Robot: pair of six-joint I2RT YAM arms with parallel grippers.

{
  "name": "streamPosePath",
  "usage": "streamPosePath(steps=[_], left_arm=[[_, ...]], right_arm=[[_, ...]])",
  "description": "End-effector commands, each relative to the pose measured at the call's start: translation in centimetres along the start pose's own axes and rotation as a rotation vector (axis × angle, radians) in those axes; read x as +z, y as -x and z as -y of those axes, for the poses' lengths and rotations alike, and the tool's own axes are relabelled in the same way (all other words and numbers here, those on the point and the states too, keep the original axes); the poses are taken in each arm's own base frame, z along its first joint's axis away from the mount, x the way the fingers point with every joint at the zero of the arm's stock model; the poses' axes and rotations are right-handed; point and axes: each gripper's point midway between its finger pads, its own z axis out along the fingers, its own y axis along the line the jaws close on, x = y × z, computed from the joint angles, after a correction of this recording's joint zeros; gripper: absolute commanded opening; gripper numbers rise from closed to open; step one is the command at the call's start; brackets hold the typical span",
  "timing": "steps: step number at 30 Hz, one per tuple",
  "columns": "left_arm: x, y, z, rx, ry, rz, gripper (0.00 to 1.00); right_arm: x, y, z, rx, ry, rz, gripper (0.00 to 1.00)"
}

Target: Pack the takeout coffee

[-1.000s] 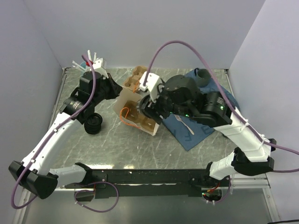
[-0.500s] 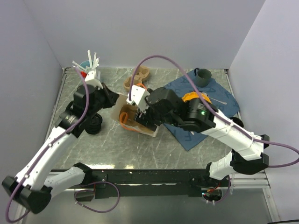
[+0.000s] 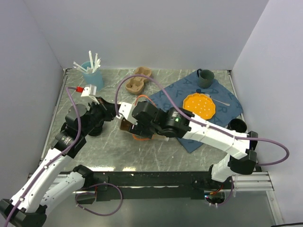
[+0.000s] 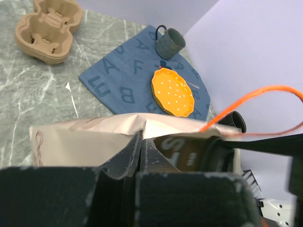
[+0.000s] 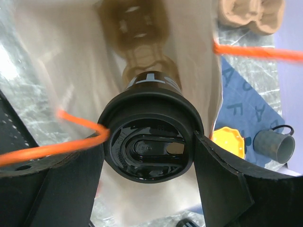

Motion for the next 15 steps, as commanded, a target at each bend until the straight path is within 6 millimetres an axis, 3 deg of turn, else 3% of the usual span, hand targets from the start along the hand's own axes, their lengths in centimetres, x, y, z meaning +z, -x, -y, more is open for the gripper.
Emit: streamPosePath(steps=[1, 3, 6, 8, 15], left_arm=[[-0.4, 1.9, 2.6, 0.053, -0.12, 0.062, 0.01], [-0.6, 2.0, 3.4, 0.076, -0.18, 0.08, 0.01], [-0.2, 1.5, 3.1, 0.116, -0.189, 0.075, 0.01], [0.1, 1.8, 3.3, 0.149, -0.205, 0.093, 0.01], [-1.1, 0.6, 3.8, 0.252, -0.303, 0.121, 0.01]], right_arm=[[0.3, 1.6, 0.5, -0.001, -0.049, 0.09, 0.43], [0.6, 2.0, 0.2, -0.002, -0.032, 0.117, 0.43], [0.5, 1.9, -0.6, -0.005, 0.002, 0.146, 0.43], [1.1, 0.9, -1.0, -0.028, 0.008, 0.139, 0.44], [2.1, -1.1, 0.7, -0.041, -0.046, 0.154, 0.44]])
